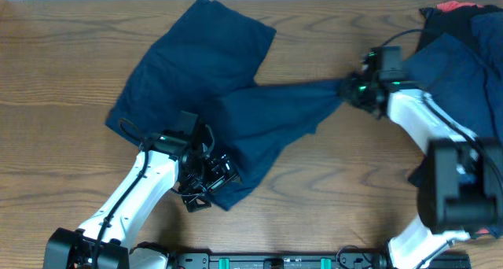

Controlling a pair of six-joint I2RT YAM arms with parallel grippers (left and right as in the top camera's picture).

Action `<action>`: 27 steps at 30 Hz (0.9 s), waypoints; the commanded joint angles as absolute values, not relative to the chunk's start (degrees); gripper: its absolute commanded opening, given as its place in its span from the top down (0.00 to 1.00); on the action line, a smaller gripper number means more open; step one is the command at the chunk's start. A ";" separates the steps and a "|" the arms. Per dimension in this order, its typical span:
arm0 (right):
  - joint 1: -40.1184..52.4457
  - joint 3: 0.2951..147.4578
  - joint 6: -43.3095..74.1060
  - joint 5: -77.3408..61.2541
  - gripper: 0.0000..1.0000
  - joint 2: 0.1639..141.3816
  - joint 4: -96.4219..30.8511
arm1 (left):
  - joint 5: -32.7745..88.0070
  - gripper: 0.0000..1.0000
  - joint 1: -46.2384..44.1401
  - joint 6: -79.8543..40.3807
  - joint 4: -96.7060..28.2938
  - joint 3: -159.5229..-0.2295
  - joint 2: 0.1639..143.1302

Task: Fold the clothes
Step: 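Grasp the right leg with the right gripper and stretch the shorts flat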

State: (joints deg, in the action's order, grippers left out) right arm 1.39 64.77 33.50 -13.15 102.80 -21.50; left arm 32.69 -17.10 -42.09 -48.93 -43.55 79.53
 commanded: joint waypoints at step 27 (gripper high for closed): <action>-2.94 65.82 24.10 4.12 0.99 82.02 -47.59 | 22.44 0.79 -17.28 -48.75 -27.92 -42.48 92.75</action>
